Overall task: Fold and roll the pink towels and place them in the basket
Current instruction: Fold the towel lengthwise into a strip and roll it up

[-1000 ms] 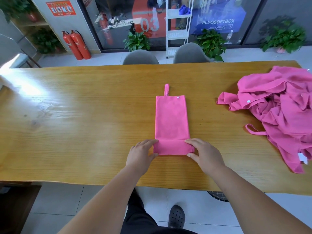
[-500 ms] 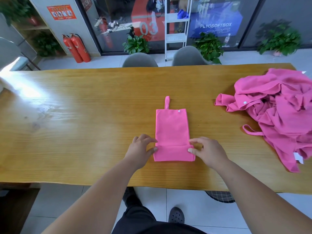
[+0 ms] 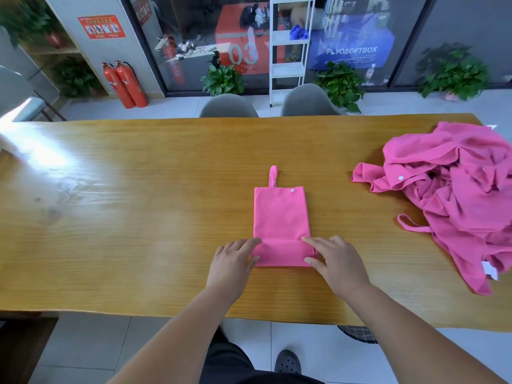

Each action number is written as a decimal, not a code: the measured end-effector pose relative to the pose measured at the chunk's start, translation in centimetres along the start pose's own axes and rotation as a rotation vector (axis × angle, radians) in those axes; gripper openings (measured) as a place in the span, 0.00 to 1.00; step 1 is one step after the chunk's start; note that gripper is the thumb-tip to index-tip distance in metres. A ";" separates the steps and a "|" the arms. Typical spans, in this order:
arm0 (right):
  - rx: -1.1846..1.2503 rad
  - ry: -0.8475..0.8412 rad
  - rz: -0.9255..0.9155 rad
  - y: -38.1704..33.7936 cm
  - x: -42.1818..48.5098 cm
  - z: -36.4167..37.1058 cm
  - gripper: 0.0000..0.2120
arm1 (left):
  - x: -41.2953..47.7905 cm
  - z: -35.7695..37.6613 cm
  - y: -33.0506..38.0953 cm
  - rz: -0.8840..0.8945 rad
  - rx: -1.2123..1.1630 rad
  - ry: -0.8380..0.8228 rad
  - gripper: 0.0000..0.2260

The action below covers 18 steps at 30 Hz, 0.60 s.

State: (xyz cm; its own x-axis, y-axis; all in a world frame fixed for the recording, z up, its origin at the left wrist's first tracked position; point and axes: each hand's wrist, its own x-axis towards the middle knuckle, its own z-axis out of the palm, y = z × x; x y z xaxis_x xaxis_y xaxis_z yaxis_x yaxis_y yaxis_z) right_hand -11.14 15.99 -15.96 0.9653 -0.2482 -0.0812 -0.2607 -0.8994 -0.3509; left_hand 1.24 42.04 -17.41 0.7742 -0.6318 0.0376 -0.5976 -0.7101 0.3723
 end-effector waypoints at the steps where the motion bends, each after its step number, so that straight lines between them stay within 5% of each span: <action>1: 0.001 0.031 -0.002 -0.2 0.1 0.2 0.23 | 0.3 0.2 0.2 0.017 0.041 0.019 0.14; 5: -0.074 0.066 -0.023 0.3 -0.4 1.7 0.24 | 0.3 0.6 0.6 0.023 0.122 0.074 0.14; 10: -0.044 0.028 -0.016 0.4 0.7 1.1 0.30 | 0.9 0.0 0.8 -0.056 0.048 -0.059 0.24; 18: 0.221 -0.280 -0.009 2.6 1.8 -0.2 0.31 | 1.6 -2.1 -2.0 -0.015 -0.111 -0.271 0.15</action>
State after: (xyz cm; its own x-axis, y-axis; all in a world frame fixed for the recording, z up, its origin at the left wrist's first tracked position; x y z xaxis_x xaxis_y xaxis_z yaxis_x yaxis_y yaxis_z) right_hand -10.12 13.16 -16.81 0.9418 -0.1050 -0.3192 -0.2727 -0.7939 -0.5435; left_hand 4.11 43.08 -16.18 0.6901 -0.6918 -0.2127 -0.5480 -0.6914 0.4707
